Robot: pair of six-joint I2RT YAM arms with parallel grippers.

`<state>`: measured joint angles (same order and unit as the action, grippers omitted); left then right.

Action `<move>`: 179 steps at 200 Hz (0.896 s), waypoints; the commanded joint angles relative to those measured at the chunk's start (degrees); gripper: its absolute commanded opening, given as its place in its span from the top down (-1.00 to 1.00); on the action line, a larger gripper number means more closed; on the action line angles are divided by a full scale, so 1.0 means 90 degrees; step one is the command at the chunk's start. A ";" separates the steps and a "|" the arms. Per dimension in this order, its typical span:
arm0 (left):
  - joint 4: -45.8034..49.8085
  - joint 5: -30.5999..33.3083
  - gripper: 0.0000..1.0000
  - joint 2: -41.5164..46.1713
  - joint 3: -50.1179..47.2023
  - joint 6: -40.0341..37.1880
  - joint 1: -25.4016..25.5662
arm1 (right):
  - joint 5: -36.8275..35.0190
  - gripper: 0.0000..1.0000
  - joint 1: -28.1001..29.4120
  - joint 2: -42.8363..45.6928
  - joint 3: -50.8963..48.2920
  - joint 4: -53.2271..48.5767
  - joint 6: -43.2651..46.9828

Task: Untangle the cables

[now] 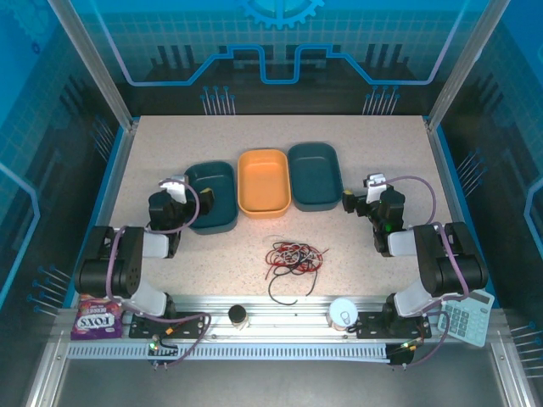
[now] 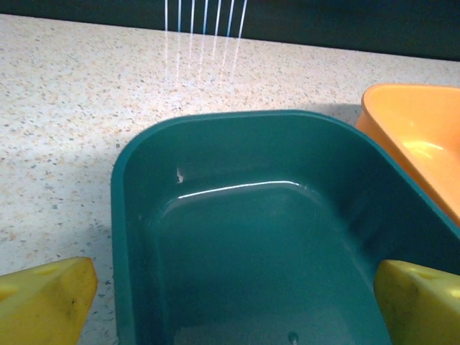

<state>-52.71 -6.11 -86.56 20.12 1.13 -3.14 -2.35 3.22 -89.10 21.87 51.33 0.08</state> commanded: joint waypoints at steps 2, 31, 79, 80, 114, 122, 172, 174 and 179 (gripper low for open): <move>0.0258 0.0309 -0.98 0.0820 -0.0149 0.0021 0.0036 | -0.0143 -0.99 0.0032 0.0264 0.0229 -0.0341 0.0051; 0.1026 0.0494 -0.98 0.1610 -0.0036 0.0145 0.0036 | -0.0663 -0.99 0.0081 0.0826 0.0158 -0.0683 -0.0055; 0.2986 0.0522 -0.98 0.3135 0.0348 0.1073 0.0045 | -0.1595 -0.99 0.0456 0.2160 0.0418 -0.2294 -0.0155; 0.3029 0.0522 -0.98 0.3169 0.0355 0.1104 0.0045 | -0.1614 -0.99 0.0469 0.2187 0.0434 -0.2343 -0.0169; 0.4275 0.0263 -0.98 0.4452 0.0503 0.1923 0.0082 | -0.2059 -0.99 0.0766 0.3040 0.1015 -0.4578 -0.1000; 0.4492 0.0164 -0.98 0.4720 0.0514 0.2030 0.0136 | -0.2212 -0.99 0.0970 0.3184 0.1090 -0.4924 -0.1075; 0.4930 0.0208 -0.99 0.5711 0.0434 0.2677 0.1327 | -0.3318 -0.99 0.2694 0.3390 0.2019 -0.7252 -0.1887; 0.4948 0.0229 -0.98 0.5707 0.0434 0.2697 0.1391 | -0.3322 -0.99 0.2756 0.3380 0.2052 -0.7336 -0.1938; 0.5006 0.0294 -0.98 0.5696 0.0463 0.2757 0.1535 | -0.3315 -0.99 0.2889 0.3345 0.2138 -0.7548 -0.2080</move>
<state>-12.21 -3.92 -36.27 23.14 21.02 5.65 -27.16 24.32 -59.02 36.80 -1.37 -11.51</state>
